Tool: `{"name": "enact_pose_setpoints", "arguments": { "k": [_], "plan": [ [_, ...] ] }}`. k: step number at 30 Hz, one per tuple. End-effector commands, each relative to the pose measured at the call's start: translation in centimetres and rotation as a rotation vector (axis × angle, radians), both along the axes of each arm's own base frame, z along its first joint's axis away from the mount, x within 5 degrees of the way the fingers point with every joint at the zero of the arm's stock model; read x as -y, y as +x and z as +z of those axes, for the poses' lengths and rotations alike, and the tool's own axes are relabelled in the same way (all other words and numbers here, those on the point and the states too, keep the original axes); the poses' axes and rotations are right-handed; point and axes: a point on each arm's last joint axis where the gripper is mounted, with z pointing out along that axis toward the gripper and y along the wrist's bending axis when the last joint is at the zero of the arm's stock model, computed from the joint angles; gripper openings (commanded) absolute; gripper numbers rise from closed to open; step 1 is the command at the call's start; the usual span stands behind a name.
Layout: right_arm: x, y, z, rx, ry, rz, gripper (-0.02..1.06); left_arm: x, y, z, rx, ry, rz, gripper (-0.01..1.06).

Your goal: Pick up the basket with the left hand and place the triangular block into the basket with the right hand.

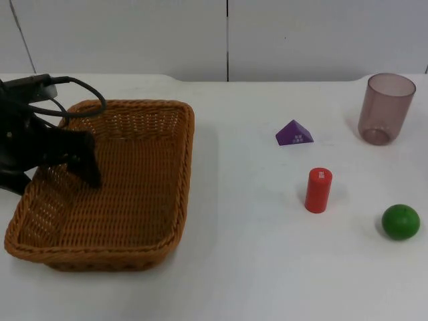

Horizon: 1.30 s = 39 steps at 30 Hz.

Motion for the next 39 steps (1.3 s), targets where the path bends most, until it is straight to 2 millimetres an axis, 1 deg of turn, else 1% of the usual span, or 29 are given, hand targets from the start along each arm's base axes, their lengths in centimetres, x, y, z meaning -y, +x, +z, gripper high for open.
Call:
{"name": "enact_pose_setpoints", "arguments": {
  "k": [1, 2, 3, 4, 7, 8, 10, 19, 30, 32, 34, 35, 36, 37, 39],
  "plan": [
    [0.1, 0.0, 0.4, 0.019, -0.006, -0.006, 1.05, 0.2, 0.2, 0.1, 0.01, -0.004, 0.003, 0.73],
    [0.1, 0.0, 0.4, 0.023, -0.006, -0.006, 1.05, 0.2, 0.2, 0.1, 0.01, -0.004, 0.003, 0.6],
    [0.1, 0.0, 0.4, 0.023, -0.006, -0.006, 1.05, 0.2, 0.2, 0.1, 0.01, -0.004, 0.003, 0.6],
    [0.1, 0.0, 0.4, 0.024, -0.006, -0.006, 1.05, 0.2, 0.2, 0.1, 0.011, -0.003, 0.003, 0.47],
    [0.1, 0.0, 0.6, 0.033, -0.006, -0.006, 1.05, 0.2, 0.2, 0.1, 0.012, -0.003, 0.005, 0.13],
    [0.1, 0.0, 0.6, 0.033, -0.006, -0.006, 1.05, 0.2, 0.2, 0.1, 0.012, -0.003, 0.005, 0.13],
    [0.1, -0.1, 0.9, 0.051, -0.007, -0.006, 1.05, 0.2, 0.2, 0.1, 0.012, -0.003, 0.005, 0.01],
    [0.2, -0.1, 1.1, 0.051, -0.013, -0.007, 1.05, 0.2, 0.1, -0.3, -0.009, -0.011, 0.006, 0.0],
    [0.3, -0.2, 1.0, 0.033, -0.038, -0.01, 1.05, 1.4, -0.6, 0.1, -0.105, -0.163, 0.081, 0.0],
    [0.3, -0.2, 1.0, 0.033, -0.04, -0.009, 1.05, 1.7, -0.6, 0.7, -0.107, -0.208, 0.104, 0.0],
    [0.3, -0.2, 1.0, 0.033, -0.04, -0.009, 1.05, 1.9, -0.5, 1.9, -0.079, -0.237, 0.116, 0.0],
    [0.3, -0.2, 1.0, 0.033, -0.04, -0.009, 1.05, 1.9, -0.5, 1.9, -0.079, -0.237, 0.116, 0.0],
    [0.3, -0.2, 1.0, 0.033, -0.04, -0.009, 1.05, 2.1, -0.5, 2.6, -0.067, -0.262, 0.115, 0.0],
    [0.3, -0.2, 1.0, 0.033, -0.04, -0.009, 1.05, 2.3, -0.5, 3.8, -0.036, -0.299, 0.114, 0.0],
    [0.3, -0.2, 1.0, 0.033, -0.04, -0.009, 1.05, 2.5, -0.5, 5.4, -0.002, -0.334, 0.124, 0.0]
  ]
}}
